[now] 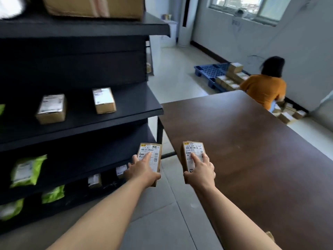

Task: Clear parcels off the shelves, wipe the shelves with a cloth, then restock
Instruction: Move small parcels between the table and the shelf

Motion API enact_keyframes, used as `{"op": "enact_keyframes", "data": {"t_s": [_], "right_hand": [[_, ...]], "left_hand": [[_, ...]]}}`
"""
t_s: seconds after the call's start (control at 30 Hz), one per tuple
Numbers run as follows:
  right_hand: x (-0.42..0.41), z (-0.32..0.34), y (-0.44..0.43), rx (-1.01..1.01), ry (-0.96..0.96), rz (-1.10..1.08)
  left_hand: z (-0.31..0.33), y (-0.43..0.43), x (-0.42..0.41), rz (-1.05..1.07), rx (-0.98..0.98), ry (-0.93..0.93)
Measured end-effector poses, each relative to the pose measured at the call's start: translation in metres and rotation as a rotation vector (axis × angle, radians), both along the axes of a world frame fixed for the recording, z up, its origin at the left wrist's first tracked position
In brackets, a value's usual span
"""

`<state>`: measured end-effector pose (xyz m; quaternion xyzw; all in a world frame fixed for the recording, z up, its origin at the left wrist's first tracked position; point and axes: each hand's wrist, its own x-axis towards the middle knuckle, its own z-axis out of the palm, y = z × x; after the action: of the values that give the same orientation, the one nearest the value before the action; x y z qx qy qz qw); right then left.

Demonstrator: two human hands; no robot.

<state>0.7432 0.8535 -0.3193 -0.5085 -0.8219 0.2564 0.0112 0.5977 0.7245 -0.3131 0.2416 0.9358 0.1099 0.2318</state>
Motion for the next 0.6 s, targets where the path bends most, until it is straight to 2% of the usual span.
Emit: {"op": "enact_keyframes", "data": {"t_s": [0.37,0.6], "right_hand": [[-0.129,-0.003,-0.135,-0.018,0.003,0.267],[-0.191,-0.025,-0.18,-0.056,-0.027,0.363]], "left_hand": [[-0.005,-0.167,-0.102,0.242,-0.048,-0.017],[-0.03,-0.223,-0.151,0.38,-0.075,-0.066]]}}
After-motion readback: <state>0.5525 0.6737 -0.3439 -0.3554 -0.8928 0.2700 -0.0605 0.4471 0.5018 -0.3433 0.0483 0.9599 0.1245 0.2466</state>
